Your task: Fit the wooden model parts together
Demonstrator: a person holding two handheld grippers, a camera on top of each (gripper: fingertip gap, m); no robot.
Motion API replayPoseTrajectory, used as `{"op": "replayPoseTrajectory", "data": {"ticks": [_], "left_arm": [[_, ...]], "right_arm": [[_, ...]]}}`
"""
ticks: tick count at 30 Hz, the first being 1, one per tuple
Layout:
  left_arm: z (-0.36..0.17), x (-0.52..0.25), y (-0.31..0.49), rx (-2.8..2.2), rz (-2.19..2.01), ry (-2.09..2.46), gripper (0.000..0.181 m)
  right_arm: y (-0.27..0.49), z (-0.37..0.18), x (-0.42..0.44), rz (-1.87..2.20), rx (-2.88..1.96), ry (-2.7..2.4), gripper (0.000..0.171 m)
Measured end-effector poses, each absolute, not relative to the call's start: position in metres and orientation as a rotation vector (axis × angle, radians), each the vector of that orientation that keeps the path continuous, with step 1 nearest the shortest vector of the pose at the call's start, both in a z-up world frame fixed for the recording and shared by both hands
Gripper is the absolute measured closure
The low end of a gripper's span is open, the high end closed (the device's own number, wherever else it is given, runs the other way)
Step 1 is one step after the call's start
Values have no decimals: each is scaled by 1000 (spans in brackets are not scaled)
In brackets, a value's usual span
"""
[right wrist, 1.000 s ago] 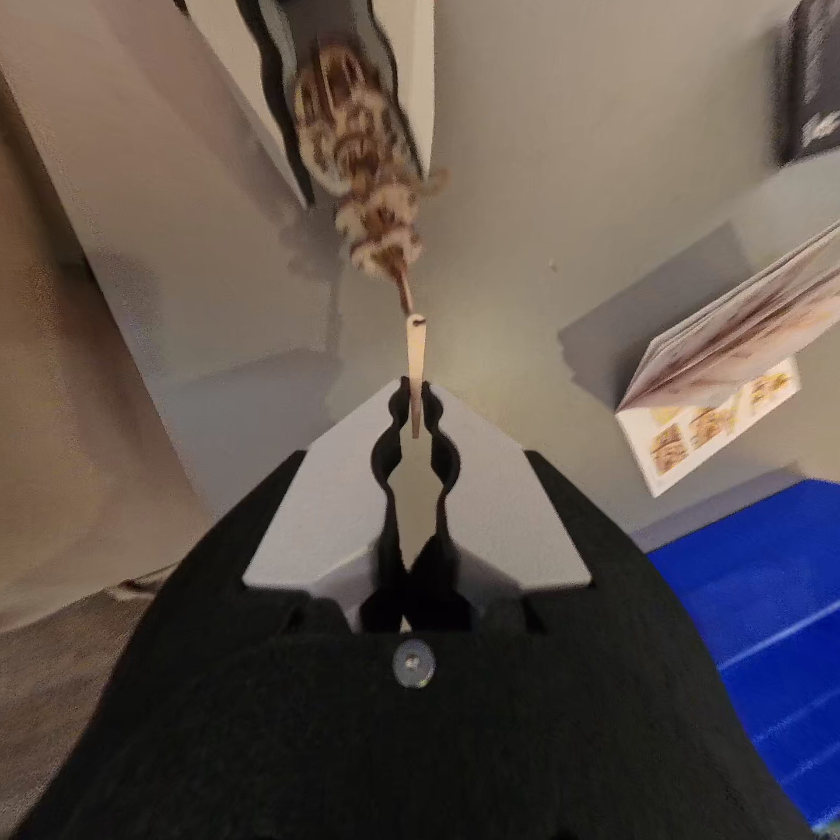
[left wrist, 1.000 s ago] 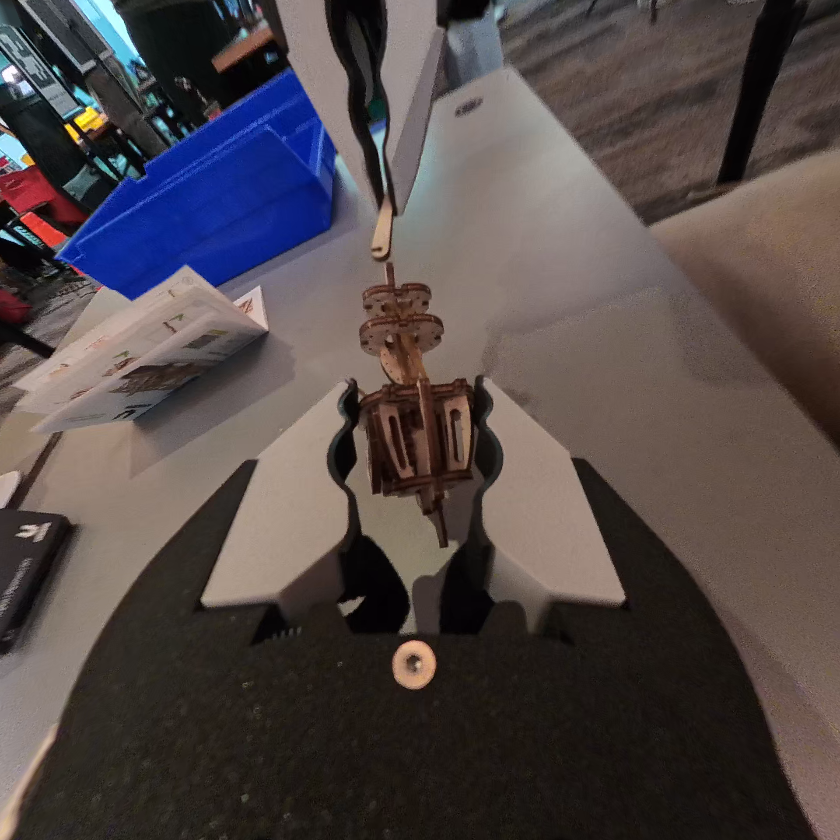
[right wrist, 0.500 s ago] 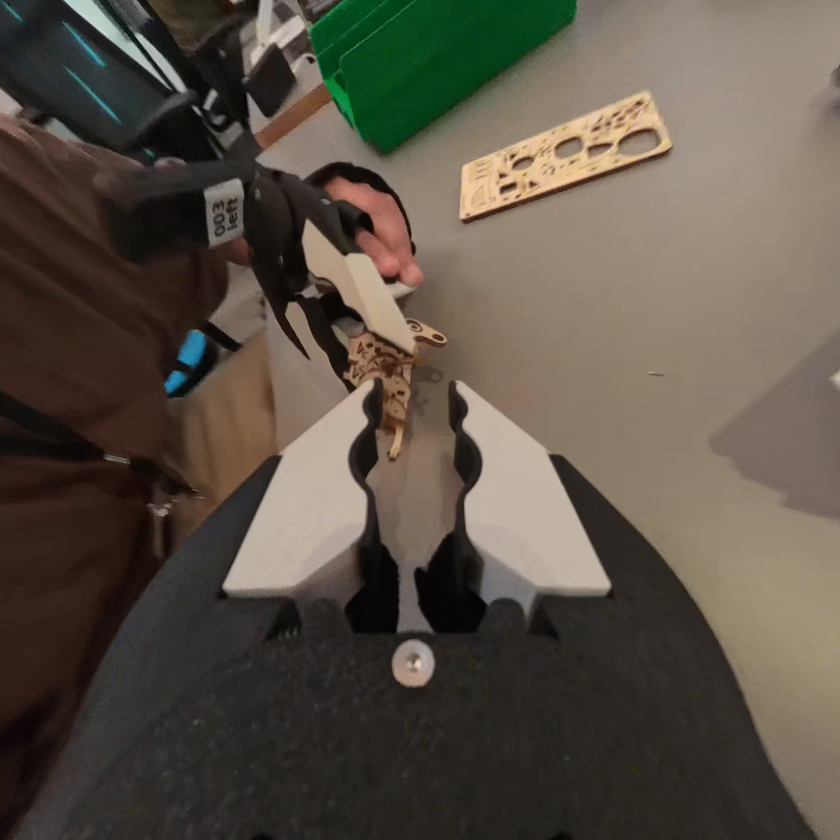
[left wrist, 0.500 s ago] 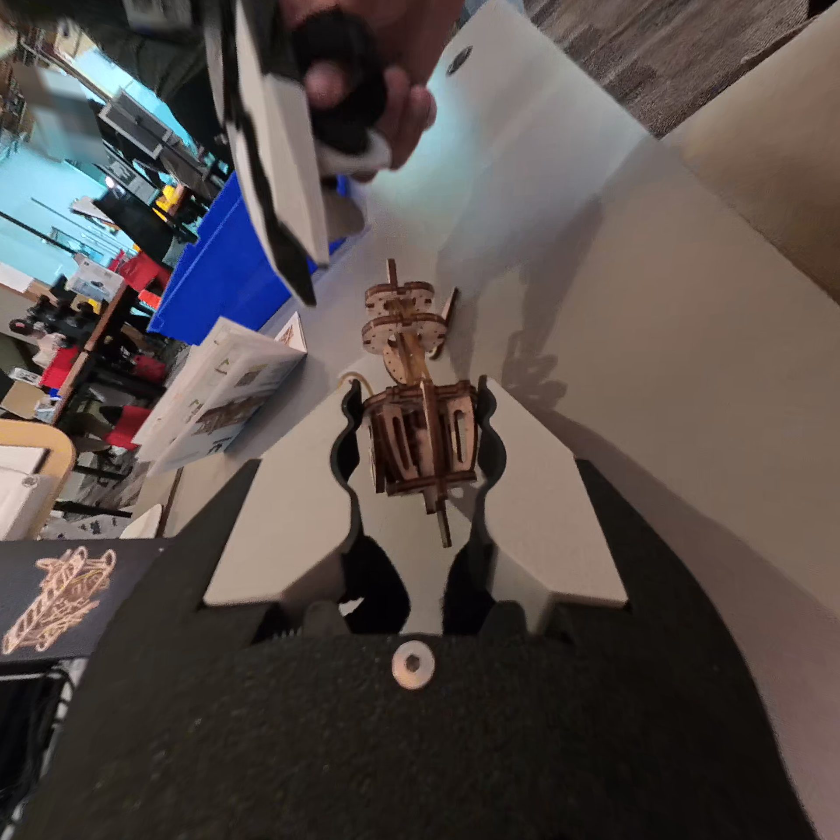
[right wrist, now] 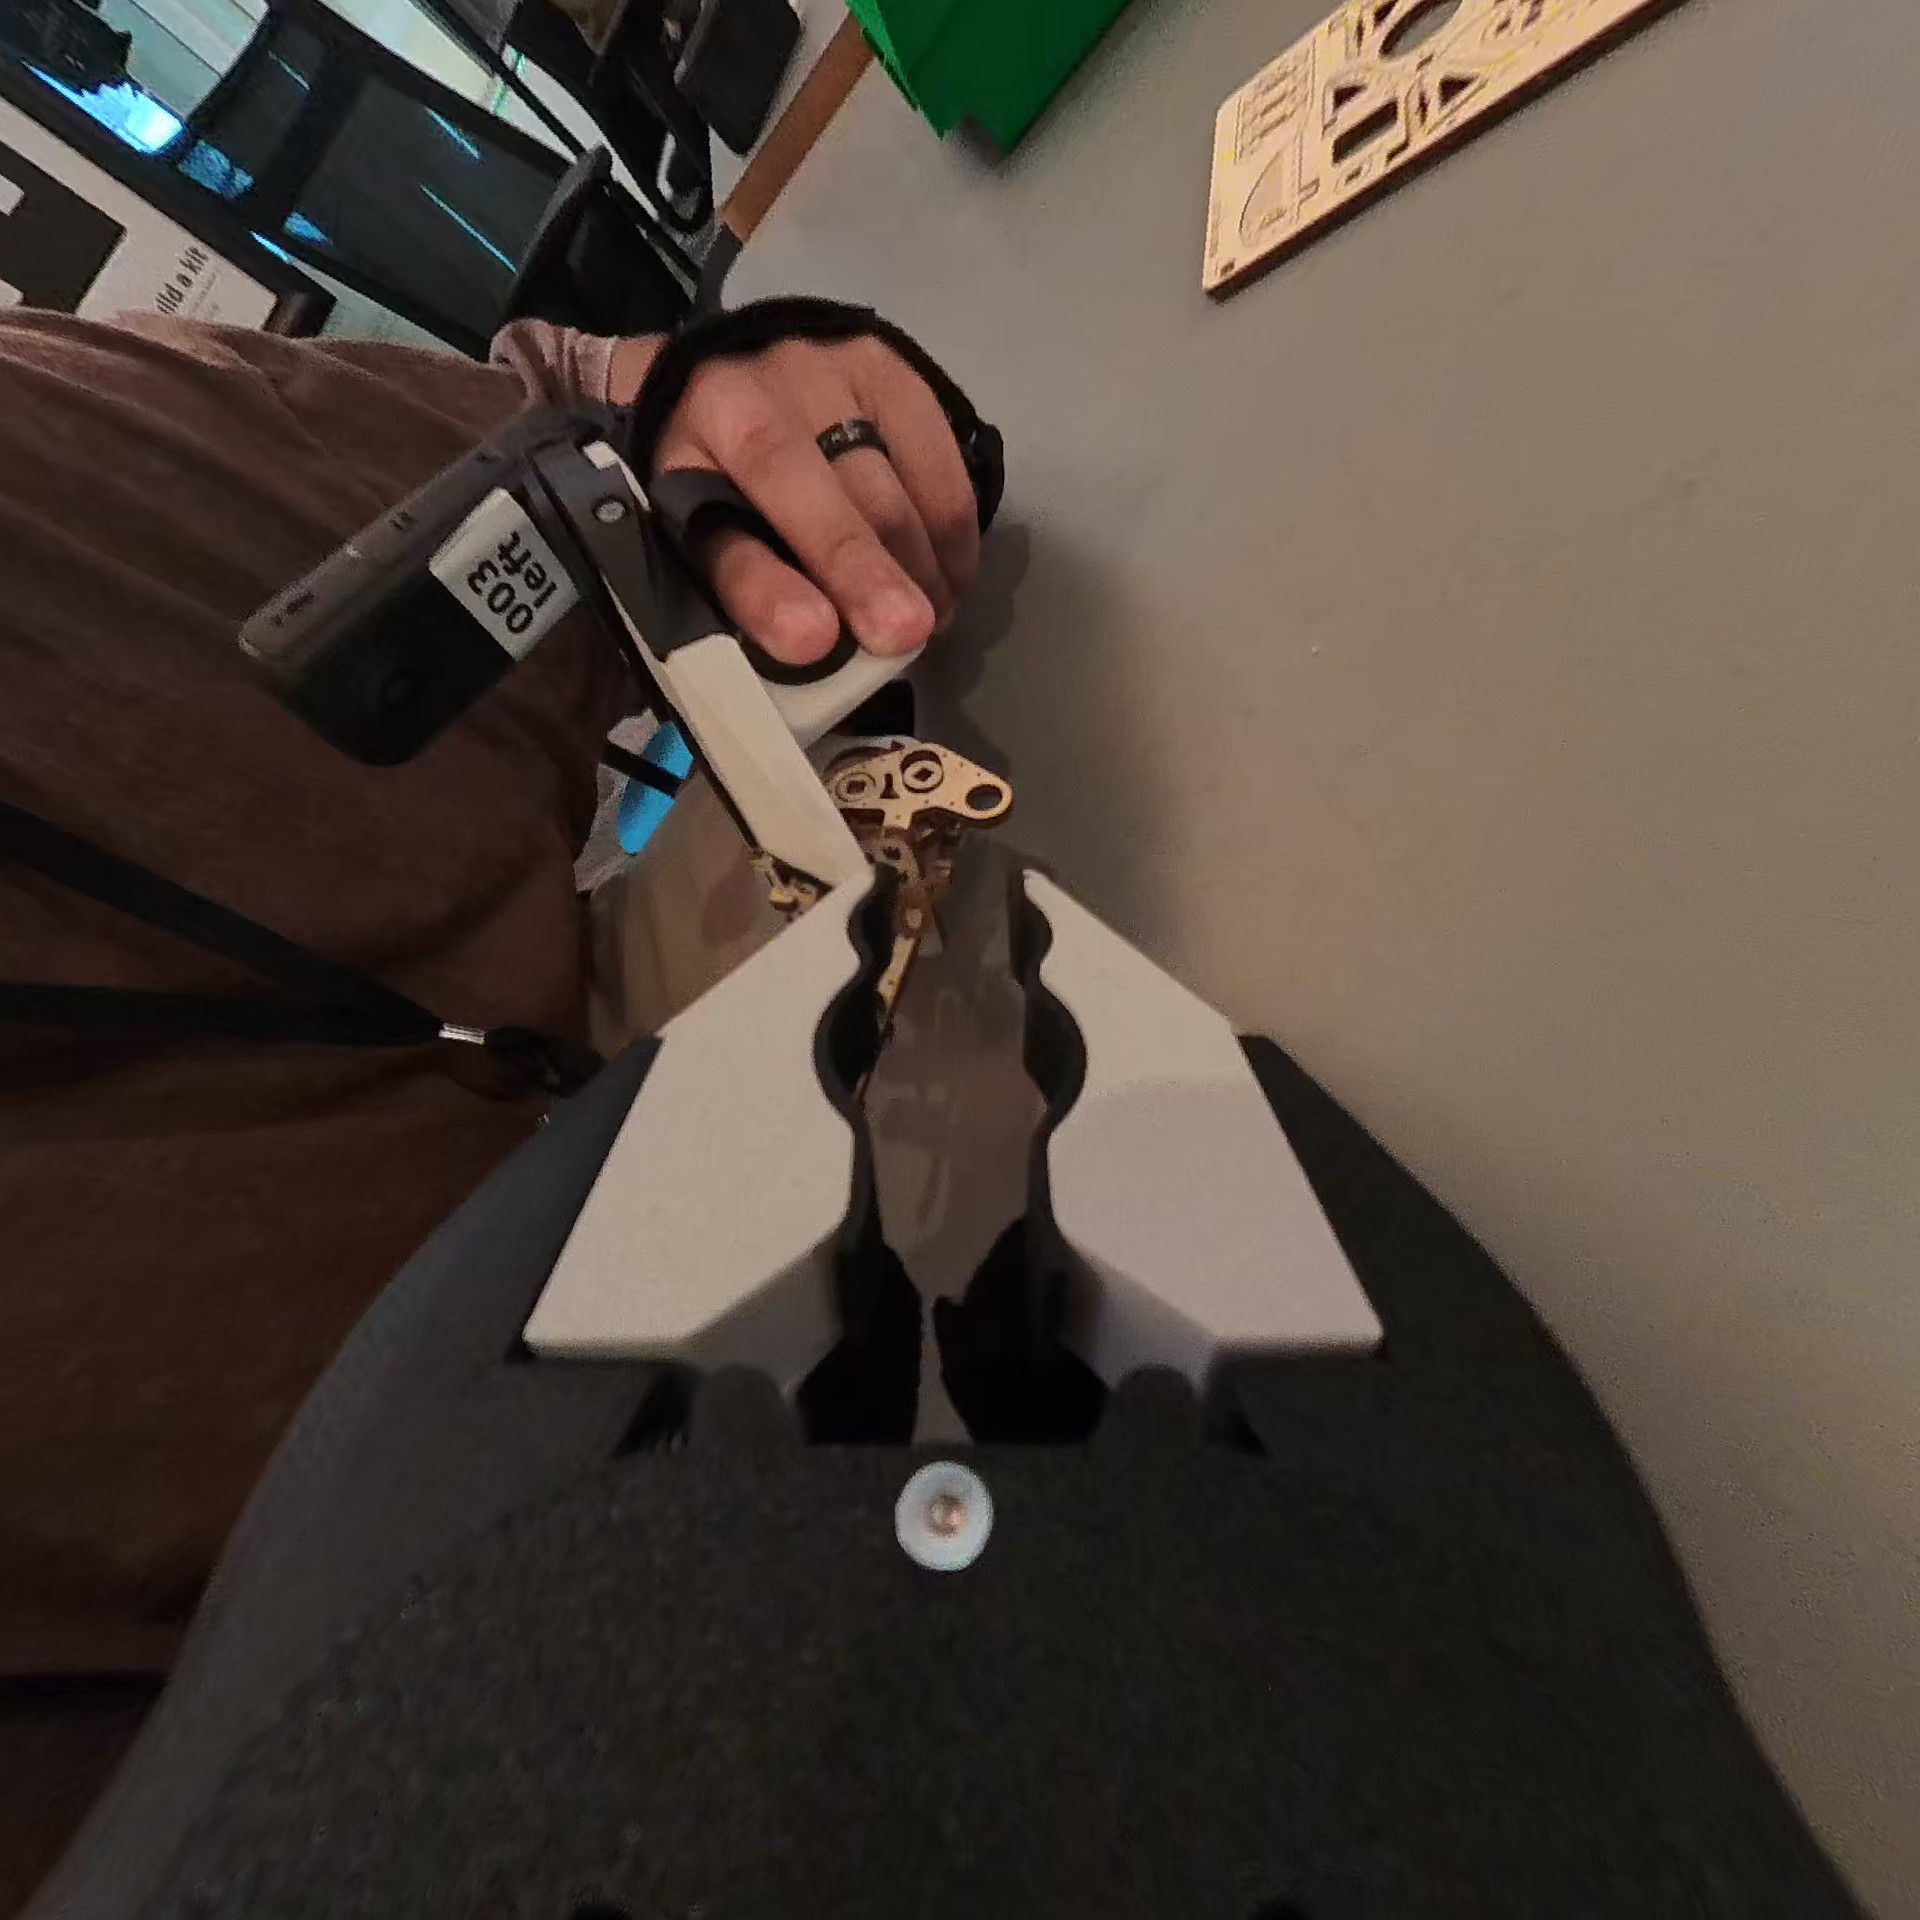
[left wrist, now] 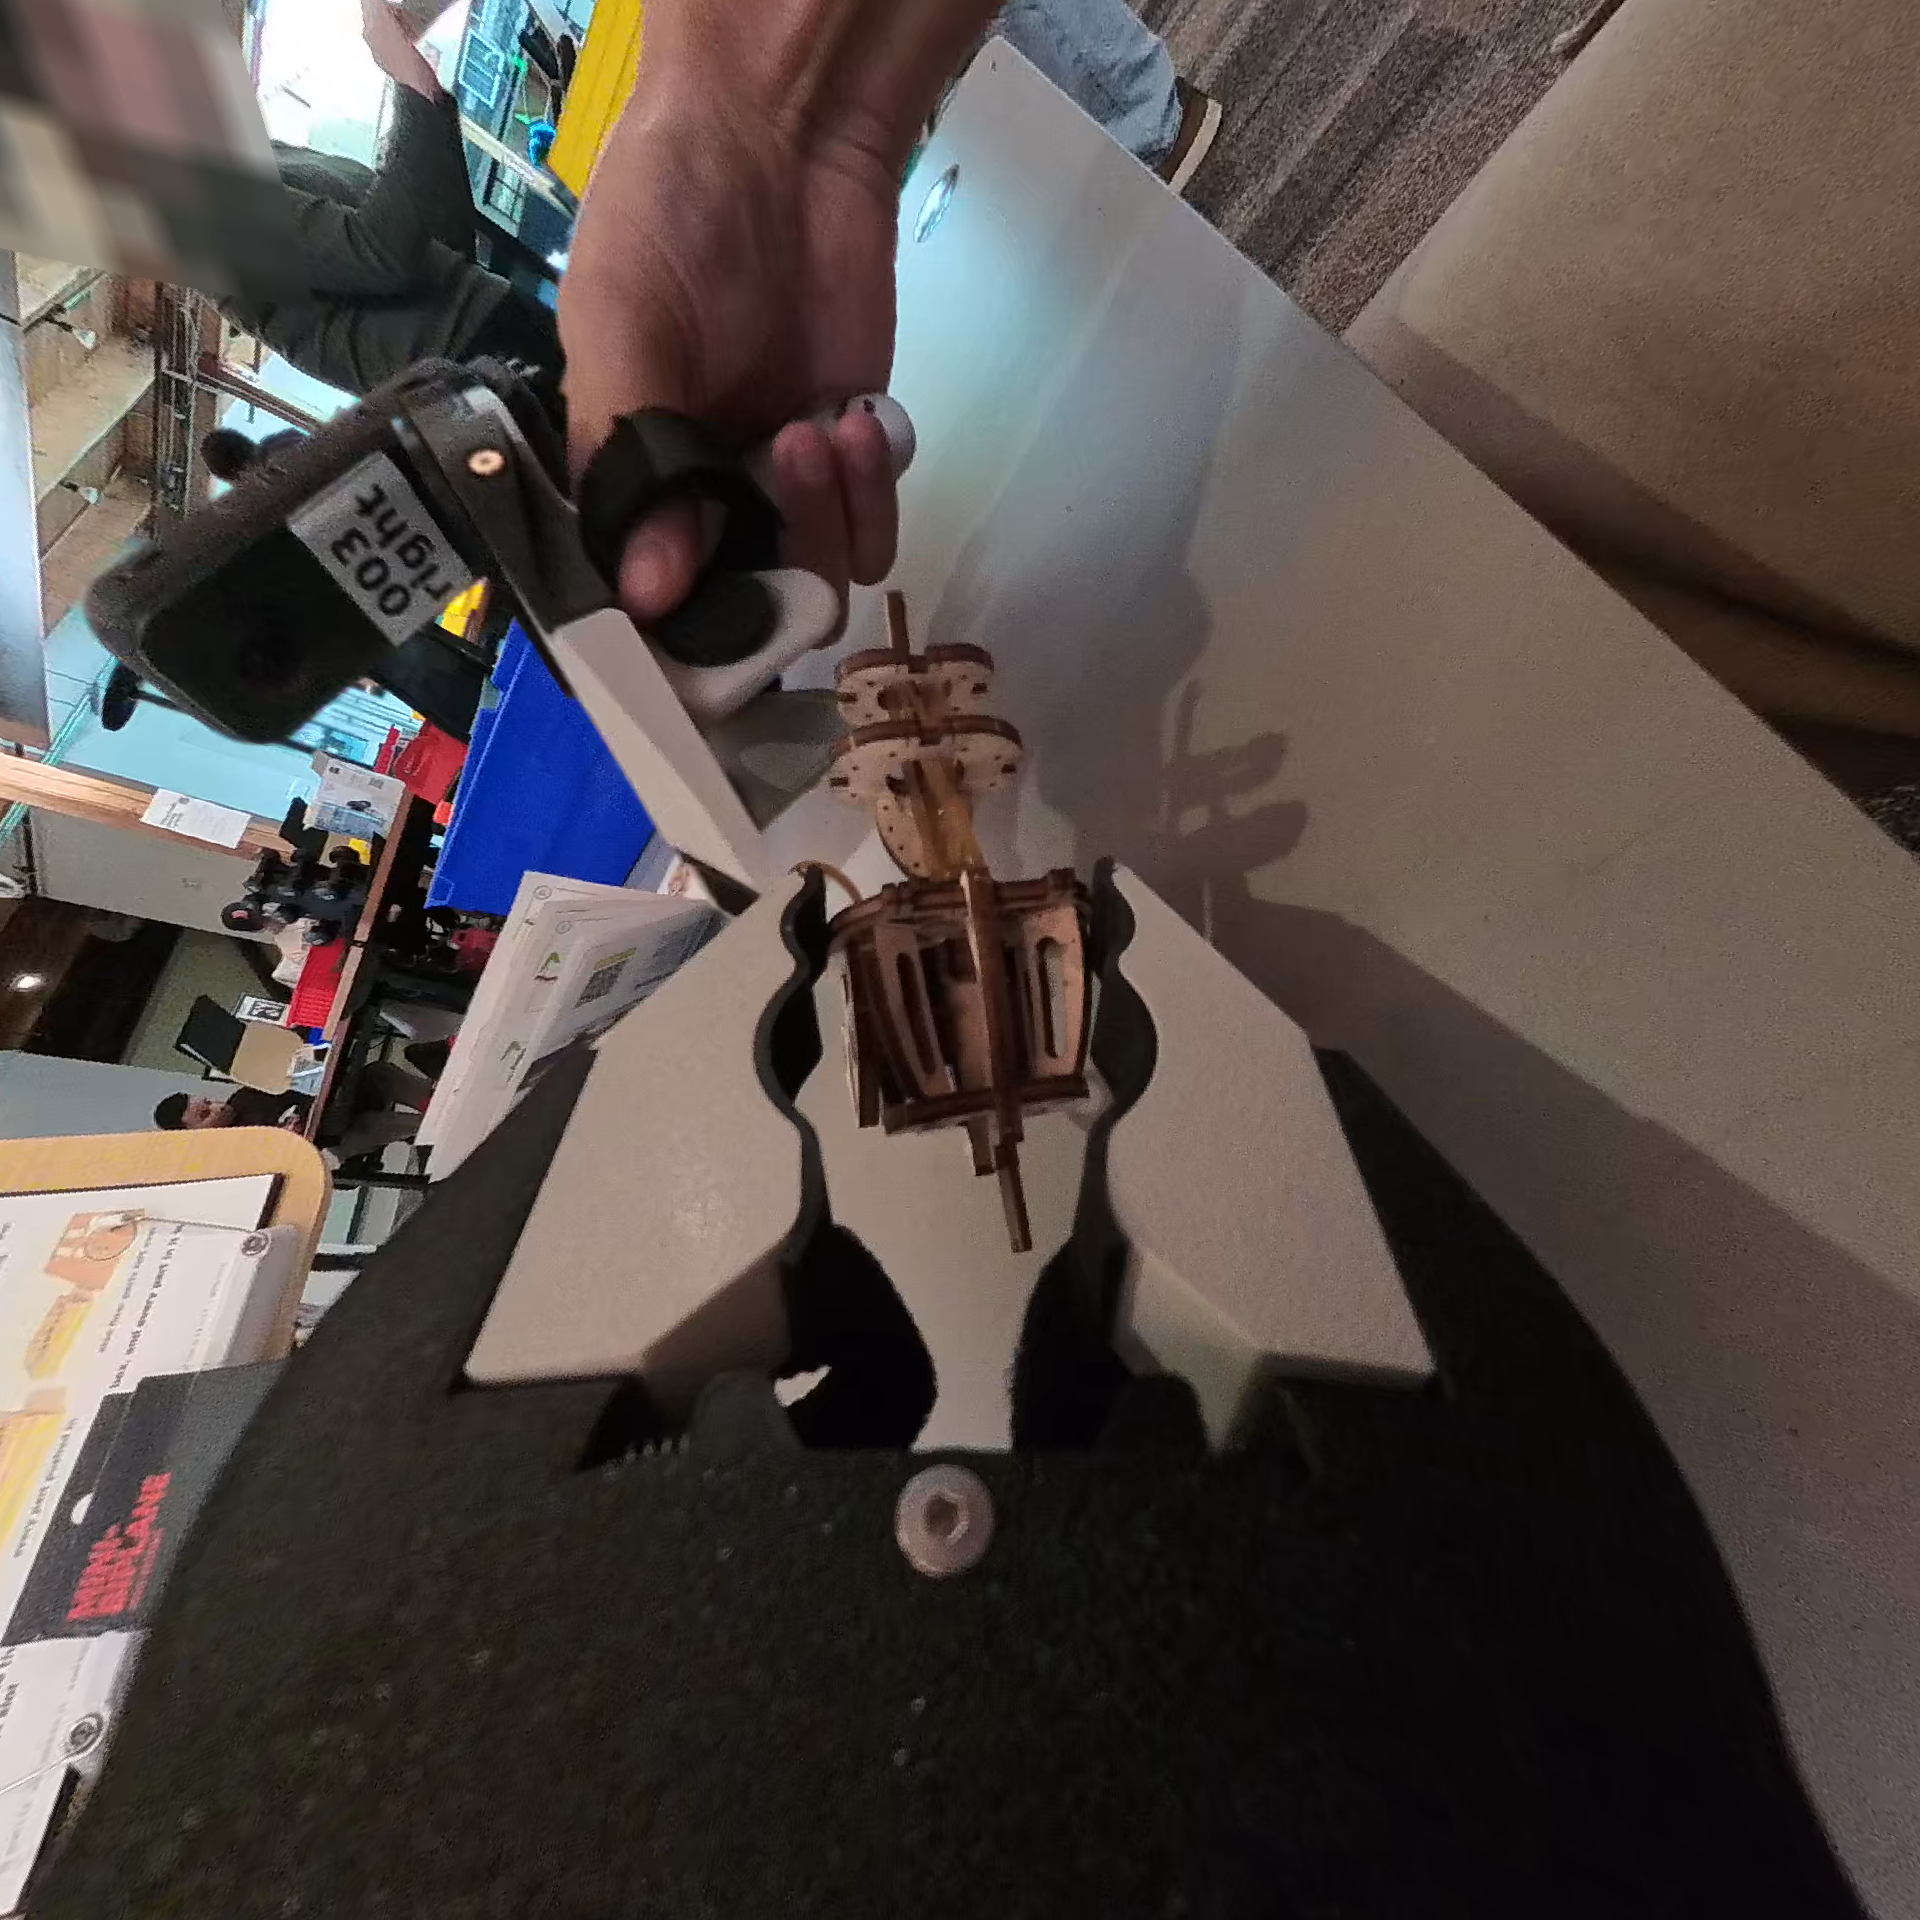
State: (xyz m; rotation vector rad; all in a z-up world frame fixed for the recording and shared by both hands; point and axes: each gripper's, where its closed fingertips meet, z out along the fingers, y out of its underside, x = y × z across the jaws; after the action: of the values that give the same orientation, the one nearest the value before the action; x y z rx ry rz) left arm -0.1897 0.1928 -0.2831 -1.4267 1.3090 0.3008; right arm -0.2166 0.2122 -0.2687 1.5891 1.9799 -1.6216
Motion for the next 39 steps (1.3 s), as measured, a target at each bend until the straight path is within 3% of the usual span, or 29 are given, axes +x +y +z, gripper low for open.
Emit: {"op": "replayPoseTrajectory", "data": {"ticks": [2,9,15,23,31,36,39], "left_arm": [[-282,-190,193,-1430,295,1302,133],[-280,-204,204,-1490,305,1216,133],[-276,-215,214,-1616,143,1078,133],[-291,-203,208,-1705,4,1096,134],[-290,-222,221,-1814,-87,937,133],[-288,-230,227,-1837,-70,878,133],[-279,-231,227,-1774,38,896,133]], "right_arm": [[206,-272,-214,-1605,1556,1977,162],[232,-261,-217,-1620,1740,2014,171],[236,-223,-222,-1632,1849,2204,171],[189,-248,-225,-1188,1697,2618,171],[207,-245,-202,-1019,1854,2669,171],[213,-240,-199,-1101,2006,2565,171],[206,-246,-211,-1405,2179,2226,171]]}}
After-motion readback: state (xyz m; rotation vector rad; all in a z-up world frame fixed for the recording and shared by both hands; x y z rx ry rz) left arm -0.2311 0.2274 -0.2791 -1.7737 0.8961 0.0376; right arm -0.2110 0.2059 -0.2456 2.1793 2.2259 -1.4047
